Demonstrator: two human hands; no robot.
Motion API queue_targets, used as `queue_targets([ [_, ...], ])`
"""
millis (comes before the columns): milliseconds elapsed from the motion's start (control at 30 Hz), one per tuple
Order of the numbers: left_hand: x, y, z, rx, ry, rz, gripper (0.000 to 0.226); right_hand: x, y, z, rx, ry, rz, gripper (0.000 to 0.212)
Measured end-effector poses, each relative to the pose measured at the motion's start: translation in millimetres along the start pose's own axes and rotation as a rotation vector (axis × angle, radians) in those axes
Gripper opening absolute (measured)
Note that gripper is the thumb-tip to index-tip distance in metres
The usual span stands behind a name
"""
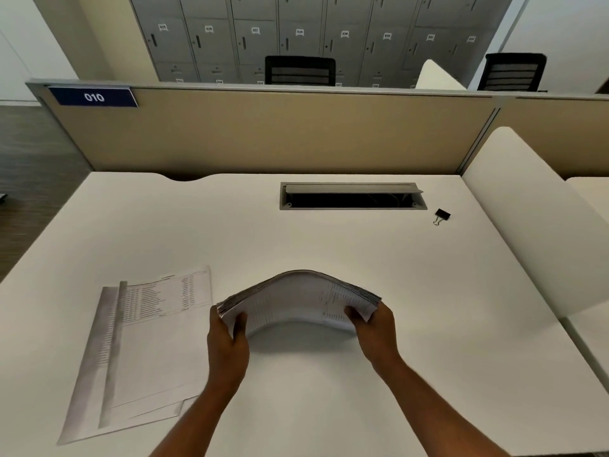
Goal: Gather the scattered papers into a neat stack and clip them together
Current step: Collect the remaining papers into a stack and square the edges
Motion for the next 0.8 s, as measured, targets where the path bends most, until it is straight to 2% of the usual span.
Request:
queue_targets([
  [100, 1, -2, -5, -0.013, 0.035, -0.026, 0.035, -1, 3, 2, -0.009, -0.021, 0.035, 0.031],
  [200, 5, -2, -21, -0.075, 0.066, -0.071, 0.046, -1, 3, 16, 0.045, -0.04, -0.003, 0.034],
  [300, 11, 1, -22, -0.085, 0.09, -0.103, 0.042, -3, 5, 19, 0.057, -0.061, -0.009, 0.034],
  [400, 14, 6, -15, -0.085, 0.082, -0.086, 0.032, -11, 13, 2, 0.02, -0.026, 0.06, 0.03],
  [433, 13, 8, -12, -0.085, 0.079, -0.071, 0.026, -13, 16, -4, -0.003, -0.003, 0.077, 0.036],
  [500, 13, 11, -14, -0.102, 0.072, -0.047, 0.02, -13, 18, -9, 0.004, 0.045, 0.091, 0.067],
  [567, 15, 14, -20, -0.168, 0.014, -0.038, 0.027, -7, 15, -2, 0.154, 0.175, 0.124, 0.096],
  [600, 17, 13, -21, -0.202, -0.034, -0.043, 0.031, -2, 11, 4, 0.269, 0.293, 0.141, 0.102],
  [633, 20, 11, -21, -0.233, -0.092, -0.055, 0.033, 6, 6, 10, 0.391, 0.445, 0.131, 0.102],
  [700, 29, 4, -20, -0.286, -0.202, -0.099, 0.033, 27, -1, 10, 0.527, 0.752, 0.008, 0.084],
  [767, 40, -5, -27, -0.354, -0.293, -0.175, 0.03, 39, -2, -2, 0.461, 0.91, -0.089, 0.059],
  [800, 45, -10, -29, -0.387, -0.341, -0.216, 0.03, 40, 0, -9, 0.403, 0.931, -0.097, 0.055],
])
Point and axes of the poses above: each hand's wrist, its own y-axis towards the middle knuckle, its own x-axis out of the palm, z = x × y, the point moved 5 cm from there along y, towards the middle knuckle, and after that the axes turned 5 degrees about y, right-handed, at the moved point
